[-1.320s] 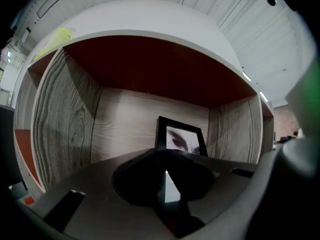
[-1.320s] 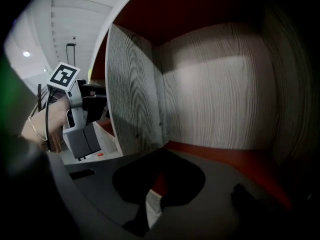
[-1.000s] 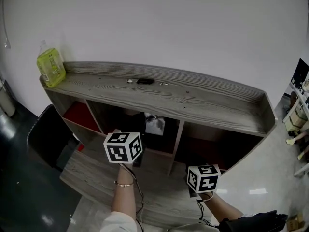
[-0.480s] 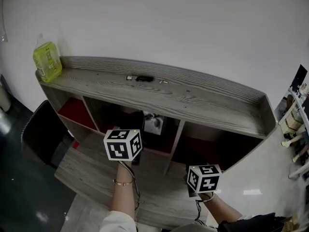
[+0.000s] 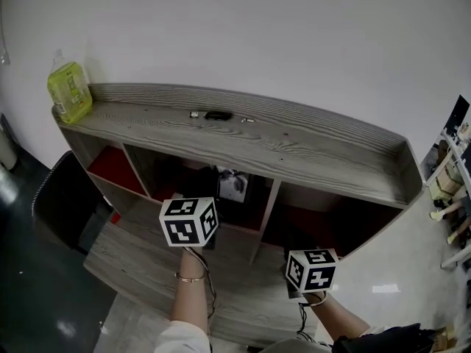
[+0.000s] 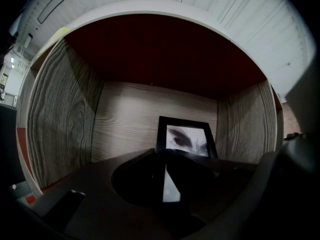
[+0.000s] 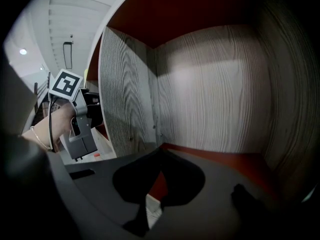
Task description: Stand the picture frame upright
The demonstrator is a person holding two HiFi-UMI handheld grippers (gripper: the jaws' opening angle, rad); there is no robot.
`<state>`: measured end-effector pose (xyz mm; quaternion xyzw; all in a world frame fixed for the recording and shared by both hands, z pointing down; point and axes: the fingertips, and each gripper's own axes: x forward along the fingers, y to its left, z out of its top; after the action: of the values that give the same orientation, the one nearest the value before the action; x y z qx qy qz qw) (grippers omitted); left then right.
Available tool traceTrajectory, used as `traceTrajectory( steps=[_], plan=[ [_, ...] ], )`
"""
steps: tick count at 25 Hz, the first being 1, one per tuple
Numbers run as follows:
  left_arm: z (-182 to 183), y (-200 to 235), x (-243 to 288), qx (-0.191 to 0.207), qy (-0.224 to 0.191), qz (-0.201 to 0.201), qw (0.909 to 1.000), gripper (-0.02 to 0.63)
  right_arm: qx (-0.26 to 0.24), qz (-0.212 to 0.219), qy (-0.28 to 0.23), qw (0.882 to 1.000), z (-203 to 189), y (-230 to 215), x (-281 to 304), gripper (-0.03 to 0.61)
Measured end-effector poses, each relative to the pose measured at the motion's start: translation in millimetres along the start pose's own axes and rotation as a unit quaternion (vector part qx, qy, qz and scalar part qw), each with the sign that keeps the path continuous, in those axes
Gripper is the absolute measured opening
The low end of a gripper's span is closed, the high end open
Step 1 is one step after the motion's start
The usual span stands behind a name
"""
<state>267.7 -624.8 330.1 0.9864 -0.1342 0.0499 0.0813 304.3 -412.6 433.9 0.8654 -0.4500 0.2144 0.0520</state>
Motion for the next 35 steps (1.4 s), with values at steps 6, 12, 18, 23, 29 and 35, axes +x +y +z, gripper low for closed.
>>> traceTrajectory(
  steps=[6, 12, 18, 23, 29, 35],
  plan=[
    [1, 1, 3, 0.013, 0.007, 0.014, 0.9998, 0.073, 0.004, 0.002, -0.003, 1.000, 0, -2, 0, 0.032],
    [5, 2, 8, 0.001, -0.001, 0.024, 0.9997, 0.074, 0.008, 0.005, -0.005, 1.000, 0, -2, 0, 0.032],
    [4, 1, 9, 0.001, 0.001, 0.021, 0.9998, 0.078, 0.009, 0.011, -0.006, 1.000, -1, -1, 0, 0.032],
    [5, 0, 9, 0.009, 0.007, 0.027, 0.9996, 0.078, 0.014, 0.014, -0.010, 1.000, 1, 0, 0, 0.032],
    [3, -2, 9, 0.021, 0.016, 0.025, 0.9993, 0.083, 0.018, 0.018, -0.009, 1.000, -3, -2, -4, 0.032],
    [1, -6, 0, 0.018, 0.019, 0.025, 0.9994, 0.124, 0.018, 0.023, -0.013, 0.999, -1, -1, -7, 0.032]
  ],
)
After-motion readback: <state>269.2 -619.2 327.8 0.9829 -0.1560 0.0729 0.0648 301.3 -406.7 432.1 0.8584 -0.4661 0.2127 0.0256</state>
